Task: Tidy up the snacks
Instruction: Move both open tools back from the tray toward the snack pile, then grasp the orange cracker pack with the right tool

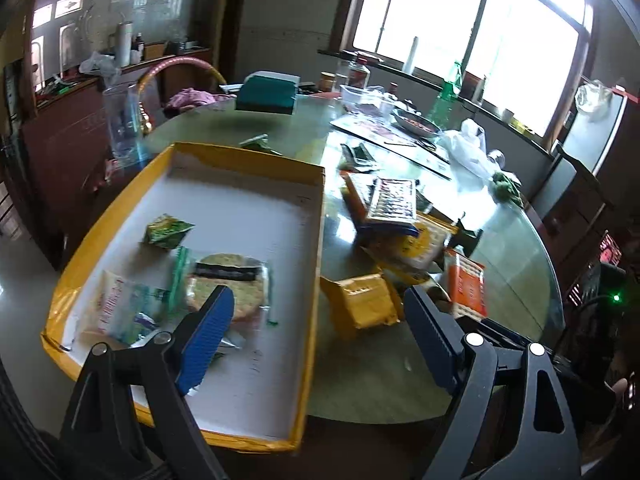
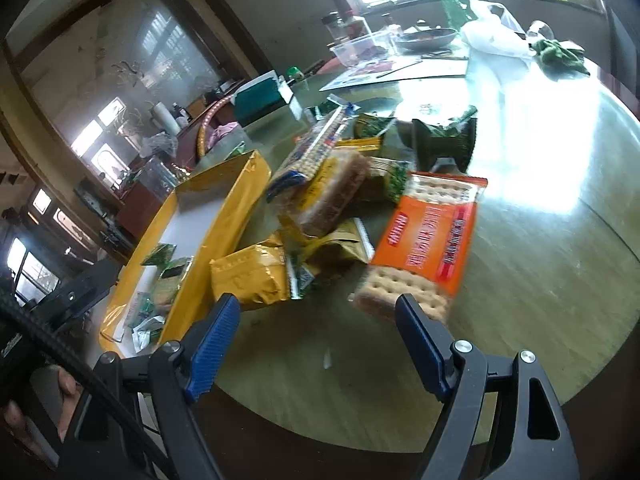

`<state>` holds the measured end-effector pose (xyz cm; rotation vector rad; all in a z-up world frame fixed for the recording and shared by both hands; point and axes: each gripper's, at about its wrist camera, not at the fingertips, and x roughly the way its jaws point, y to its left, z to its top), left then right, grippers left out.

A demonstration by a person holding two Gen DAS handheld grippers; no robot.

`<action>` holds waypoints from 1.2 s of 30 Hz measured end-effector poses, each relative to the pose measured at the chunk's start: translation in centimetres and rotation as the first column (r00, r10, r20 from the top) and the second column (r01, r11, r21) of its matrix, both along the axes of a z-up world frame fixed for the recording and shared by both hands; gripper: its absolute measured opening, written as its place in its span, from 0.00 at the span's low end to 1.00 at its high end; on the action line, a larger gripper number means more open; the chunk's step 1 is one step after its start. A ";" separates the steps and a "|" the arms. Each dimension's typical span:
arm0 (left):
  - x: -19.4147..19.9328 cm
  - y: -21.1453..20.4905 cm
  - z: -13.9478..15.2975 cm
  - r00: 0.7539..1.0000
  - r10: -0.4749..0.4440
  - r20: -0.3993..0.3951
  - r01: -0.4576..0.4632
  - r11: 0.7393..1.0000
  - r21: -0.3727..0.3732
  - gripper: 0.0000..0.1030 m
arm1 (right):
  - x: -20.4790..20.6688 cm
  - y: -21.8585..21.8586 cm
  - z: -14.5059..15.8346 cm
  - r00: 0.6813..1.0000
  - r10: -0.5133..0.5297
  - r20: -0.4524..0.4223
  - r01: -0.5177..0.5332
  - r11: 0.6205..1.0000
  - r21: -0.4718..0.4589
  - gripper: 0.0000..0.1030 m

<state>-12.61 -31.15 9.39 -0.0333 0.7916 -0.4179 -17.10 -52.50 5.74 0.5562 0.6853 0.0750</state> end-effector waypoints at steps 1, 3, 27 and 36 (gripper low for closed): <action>-0.1 -0.3 0.0 1.000 -0.008 -0.002 0.008 1.000 -0.001 0.84 | -0.1 -0.2 0.0 1.000 -0.004 0.000 0.004 1.000 -0.002 0.78; -0.4 -1.0 0.0 1.000 -0.027 -0.006 0.027 1.000 -0.001 0.84 | -0.3 -0.6 -0.1 1.000 -0.011 -0.001 0.011 1.000 -0.002 0.78; -0.9 -4.2 -1.5 0.992 -0.110 -0.055 0.111 0.994 0.016 0.84 | -0.8 -3.3 -0.6 0.998 -0.065 -0.016 0.065 0.998 -0.005 0.78; -0.7 -4.5 -1.9 0.991 -0.117 -0.071 0.119 0.993 0.014 0.84 | -1.3 -3.8 -0.4 0.997 -0.072 -0.008 0.072 0.997 -0.015 0.78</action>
